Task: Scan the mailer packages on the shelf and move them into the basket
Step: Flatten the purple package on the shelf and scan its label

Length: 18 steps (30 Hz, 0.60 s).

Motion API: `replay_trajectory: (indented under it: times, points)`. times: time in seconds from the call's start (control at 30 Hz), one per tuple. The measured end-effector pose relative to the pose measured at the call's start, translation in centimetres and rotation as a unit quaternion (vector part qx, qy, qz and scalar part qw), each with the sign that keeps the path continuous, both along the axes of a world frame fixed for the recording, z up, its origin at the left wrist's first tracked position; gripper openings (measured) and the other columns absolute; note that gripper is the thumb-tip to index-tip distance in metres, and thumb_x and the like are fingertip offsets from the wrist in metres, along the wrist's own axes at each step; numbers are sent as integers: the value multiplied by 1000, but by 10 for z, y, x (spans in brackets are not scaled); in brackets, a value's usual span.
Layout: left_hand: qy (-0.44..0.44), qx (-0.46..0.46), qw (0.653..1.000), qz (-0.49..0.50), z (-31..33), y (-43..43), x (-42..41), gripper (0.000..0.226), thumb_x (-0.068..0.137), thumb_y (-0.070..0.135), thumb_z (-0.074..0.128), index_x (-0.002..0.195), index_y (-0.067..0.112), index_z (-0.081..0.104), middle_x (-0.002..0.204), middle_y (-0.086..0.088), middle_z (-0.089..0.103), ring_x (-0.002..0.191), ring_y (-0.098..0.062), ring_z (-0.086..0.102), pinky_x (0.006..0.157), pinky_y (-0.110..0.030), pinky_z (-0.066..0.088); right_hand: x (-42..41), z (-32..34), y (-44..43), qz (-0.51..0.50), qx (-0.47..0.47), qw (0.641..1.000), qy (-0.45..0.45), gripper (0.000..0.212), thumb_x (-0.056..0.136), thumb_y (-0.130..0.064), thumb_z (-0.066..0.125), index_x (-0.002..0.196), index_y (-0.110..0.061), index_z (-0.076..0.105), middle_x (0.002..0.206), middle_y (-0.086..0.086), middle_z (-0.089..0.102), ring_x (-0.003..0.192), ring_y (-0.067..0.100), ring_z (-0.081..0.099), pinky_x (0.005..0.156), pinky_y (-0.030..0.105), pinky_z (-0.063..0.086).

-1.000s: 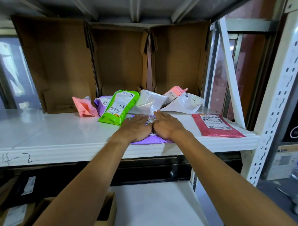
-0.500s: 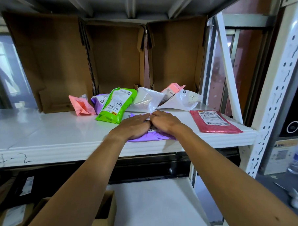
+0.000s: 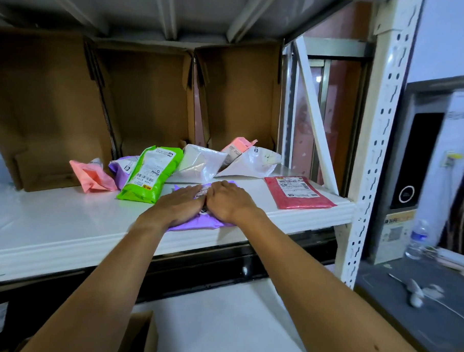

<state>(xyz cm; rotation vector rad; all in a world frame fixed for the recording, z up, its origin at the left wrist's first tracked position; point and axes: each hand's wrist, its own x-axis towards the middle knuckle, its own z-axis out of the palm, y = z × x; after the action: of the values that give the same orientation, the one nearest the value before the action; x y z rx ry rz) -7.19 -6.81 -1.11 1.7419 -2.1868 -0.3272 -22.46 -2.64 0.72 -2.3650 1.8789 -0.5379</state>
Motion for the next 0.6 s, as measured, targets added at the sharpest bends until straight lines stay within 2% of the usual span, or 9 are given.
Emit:
replay_trajectory:
  times: [0.07, 0.17, 0.27, 0.37, 0.43, 0.47, 0.5, 0.57, 0.6]
  points:
    - [1, 3, 1000, -4, 0, 0, 1, 70, 93, 72, 27, 156, 43, 19, 165, 10, 17, 152, -18, 19, 121, -39, 18, -5, 0, 7, 20, 18, 1000, 4, 45, 105, -32, 31, 137, -6, 48, 147, 14, 44, 133, 31, 42, 106, 41, 35]
    - [-5, -12, 1000, -3, 0, -2, 1, 62, 100, 63, 29, 157, 39, 23, 165, 7, 20, 151, -19, 22, 120, -38, 20, -10, -5, 9, 44, 36, 998, 17, 54, 105, -40, 26, 150, -12, 32, 161, 10, 25, 147, 29, 25, 114, 43, 26]
    - [-55, -103, 993, -25, 1, 9, -2, 50, 105, 46, 34, 152, 29, 39, 159, 0, 36, 144, -23, 36, 115, -35, 28, -13, -10, 9, 40, 36, 998, 24, 57, 104, -42, 23, 155, -16, 24, 165, 7, 17, 151, 26, 16, 118, 45, 21]
    - [-148, -205, 965, -66, 7, 31, -9, 38, 107, 27, 32, 133, 19, 59, 139, -6, 59, 123, -30, 56, 98, -37, 41, -12, -10, 11, 33, 32, 998, 30, 56, 105, -41, 22, 156, -17, 23, 165, 6, 17, 151, 26, 16, 118, 45, 21]
    - [-210, -276, 933, -98, 6, 46, -15, 39, 100, 11, 33, 109, 7, 70, 111, -12, 70, 96, -31, 69, 78, -34, 50, -11, -7, 15, 32, 37, 998, 29, 55, 105, -39, 23, 156, -17, 22, 165, 5, 16, 151, 25, 15, 119, 44, 20]
    - [-261, -271, 921, -101, 1, 50, -12, 39, 89, 9, 35, 94, 1, 73, 92, -16, 72, 78, -31, 71, 63, -31, 54, -10, -7, 17, 34, 40, 998, 31, 55, 105, -37, 24, 156, -17, 22, 165, 4, 14, 151, 25, 13, 119, 43, 19]
    - [-272, -254, 921, -112, -6, 49, -8, 41, 82, 10, 35, 86, -6, 73, 81, -22, 70, 67, -34, 70, 52, -33, 57, -11, -5, 19, 34, 43, 998, 33, 55, 105, -36, 25, 156, -16, 22, 166, 4, 13, 151, 24, 12, 119, 43, 18]
    - [-265, -177, 941, -113, -19, 47, 0, 48, 81, 13, 33, 94, -14, 70, 87, -33, 69, 73, -43, 71, 50, -48, 59, -9, -3, 23, 31, 47, 998, 39, 55, 105, -36, 25, 156, -17, 22, 166, 3, 11, 152, 23, 11, 119, 42, 17]
    - [-275, -167, 941, -102, -20, 49, -1, 52, 84, 15, 30, 105, -16, 67, 99, -37, 67, 85, -47, 71, 57, -54, 59, -10, -2, 24, 31, 47, 998, 42, 54, 106, -35, 25, 156, -17, 23, 166, 3, 11, 152, 23, 11, 119, 42, 16]
